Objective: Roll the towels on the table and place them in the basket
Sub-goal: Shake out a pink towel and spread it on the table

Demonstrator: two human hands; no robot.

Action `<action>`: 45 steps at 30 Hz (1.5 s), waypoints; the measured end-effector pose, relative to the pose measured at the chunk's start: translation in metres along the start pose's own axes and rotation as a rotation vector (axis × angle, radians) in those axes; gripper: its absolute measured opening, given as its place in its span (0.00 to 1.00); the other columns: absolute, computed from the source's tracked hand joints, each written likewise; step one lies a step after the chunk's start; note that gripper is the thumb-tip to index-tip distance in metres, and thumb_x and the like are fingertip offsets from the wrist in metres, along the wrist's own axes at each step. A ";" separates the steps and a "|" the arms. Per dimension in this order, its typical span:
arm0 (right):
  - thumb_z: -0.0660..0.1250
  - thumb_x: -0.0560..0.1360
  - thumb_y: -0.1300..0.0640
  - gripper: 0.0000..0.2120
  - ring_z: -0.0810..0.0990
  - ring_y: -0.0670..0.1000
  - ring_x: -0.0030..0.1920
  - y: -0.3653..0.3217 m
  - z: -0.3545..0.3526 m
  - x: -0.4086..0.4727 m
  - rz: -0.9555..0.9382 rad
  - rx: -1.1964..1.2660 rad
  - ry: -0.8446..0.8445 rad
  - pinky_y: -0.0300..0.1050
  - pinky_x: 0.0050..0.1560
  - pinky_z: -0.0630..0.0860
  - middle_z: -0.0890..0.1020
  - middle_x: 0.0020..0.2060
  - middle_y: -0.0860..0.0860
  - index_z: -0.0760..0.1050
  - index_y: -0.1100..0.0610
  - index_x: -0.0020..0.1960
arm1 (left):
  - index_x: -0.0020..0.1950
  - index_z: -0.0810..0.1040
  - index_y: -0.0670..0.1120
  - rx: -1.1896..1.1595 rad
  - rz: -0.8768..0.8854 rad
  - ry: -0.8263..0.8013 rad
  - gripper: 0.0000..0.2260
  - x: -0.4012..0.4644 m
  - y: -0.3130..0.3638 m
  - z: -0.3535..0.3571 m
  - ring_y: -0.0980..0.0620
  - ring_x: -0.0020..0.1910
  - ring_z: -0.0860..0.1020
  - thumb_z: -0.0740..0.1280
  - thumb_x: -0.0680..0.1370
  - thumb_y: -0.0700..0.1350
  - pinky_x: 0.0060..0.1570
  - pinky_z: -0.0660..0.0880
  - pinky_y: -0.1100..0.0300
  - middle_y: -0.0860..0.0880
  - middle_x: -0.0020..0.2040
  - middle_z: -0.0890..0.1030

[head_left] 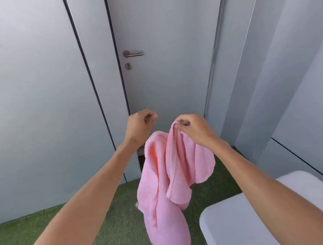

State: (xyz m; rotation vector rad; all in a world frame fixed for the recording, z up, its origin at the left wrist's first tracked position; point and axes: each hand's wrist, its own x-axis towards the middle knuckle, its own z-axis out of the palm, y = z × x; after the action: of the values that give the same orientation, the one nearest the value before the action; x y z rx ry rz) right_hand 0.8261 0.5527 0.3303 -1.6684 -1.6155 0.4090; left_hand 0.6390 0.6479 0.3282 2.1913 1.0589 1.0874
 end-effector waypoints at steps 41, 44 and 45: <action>0.74 0.71 0.54 0.06 0.77 0.47 0.34 0.113 -0.029 0.102 0.162 -0.183 -0.398 0.51 0.42 0.75 0.82 0.33 0.52 0.80 0.50 0.37 | 0.50 0.83 0.49 -0.346 -0.012 -0.479 0.09 0.032 -0.078 0.147 0.60 0.44 0.81 0.75 0.72 0.48 0.47 0.75 0.69 0.55 0.46 0.84; 0.73 0.73 0.53 0.05 0.80 0.44 0.35 0.114 -0.040 0.106 0.174 -0.175 -0.485 0.49 0.46 0.77 0.83 0.33 0.47 0.81 0.50 0.38 | 0.49 0.84 0.47 -0.395 -0.060 -0.436 0.05 0.031 -0.070 0.154 0.61 0.42 0.82 0.74 0.74 0.45 0.48 0.77 0.65 0.55 0.44 0.84; 0.72 0.73 0.53 0.05 0.80 0.43 0.36 0.115 -0.042 0.107 0.167 -0.194 -0.500 0.48 0.47 0.77 0.84 0.34 0.46 0.81 0.49 0.39 | 0.51 0.83 0.47 -0.412 -0.092 -0.454 0.08 0.028 -0.067 0.158 0.62 0.44 0.82 0.74 0.74 0.47 0.49 0.78 0.66 0.55 0.45 0.85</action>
State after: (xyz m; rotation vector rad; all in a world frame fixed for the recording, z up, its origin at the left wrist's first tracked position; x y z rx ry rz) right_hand 0.9520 0.6526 0.3068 -1.9629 -1.9241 0.8302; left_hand 0.7497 0.6984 0.2041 1.9035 0.6575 0.6471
